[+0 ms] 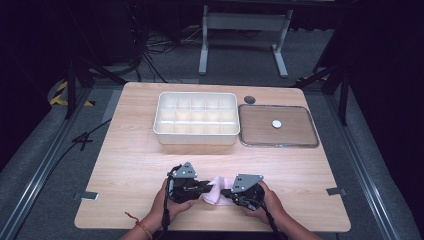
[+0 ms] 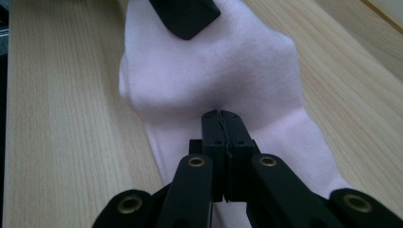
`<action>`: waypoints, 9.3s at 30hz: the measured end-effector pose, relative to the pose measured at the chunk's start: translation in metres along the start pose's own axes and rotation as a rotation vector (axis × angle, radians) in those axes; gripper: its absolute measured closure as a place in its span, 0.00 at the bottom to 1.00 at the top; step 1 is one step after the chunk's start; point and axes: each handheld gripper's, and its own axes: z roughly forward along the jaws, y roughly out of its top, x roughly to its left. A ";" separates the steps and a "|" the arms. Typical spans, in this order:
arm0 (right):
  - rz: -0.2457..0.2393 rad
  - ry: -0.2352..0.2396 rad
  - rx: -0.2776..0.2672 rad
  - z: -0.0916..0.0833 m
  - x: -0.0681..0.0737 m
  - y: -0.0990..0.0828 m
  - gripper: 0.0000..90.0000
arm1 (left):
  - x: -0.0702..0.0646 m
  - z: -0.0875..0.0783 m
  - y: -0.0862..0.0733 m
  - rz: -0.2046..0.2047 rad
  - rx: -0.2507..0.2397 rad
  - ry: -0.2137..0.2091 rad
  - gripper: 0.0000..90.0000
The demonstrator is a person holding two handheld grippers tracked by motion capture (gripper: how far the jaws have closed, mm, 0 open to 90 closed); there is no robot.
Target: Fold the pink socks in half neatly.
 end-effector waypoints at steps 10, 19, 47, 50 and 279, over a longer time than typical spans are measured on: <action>-0.008 0.009 0.007 0.006 -0.002 0.007 0.99 | 0.004 -0.008 0.002 -0.024 -0.037 -0.004 0.89; -0.008 0.007 0.005 0.008 -0.003 0.008 0.99 | 0.000 -0.006 0.006 -0.017 -0.058 -0.009 0.89; 0.019 -0.013 -0.008 0.020 -0.005 0.021 0.98 | 0.000 -0.005 0.010 0.031 -0.035 0.061 0.88; 0.045 -0.024 -0.063 -0.003 -0.014 0.019 0.96 | 0.001 -0.006 0.009 0.024 -0.033 0.067 0.88; -0.024 -0.025 0.024 -0.001 -0.010 0.008 0.95 | -0.014 0.032 0.023 0.109 0.029 0.022 0.92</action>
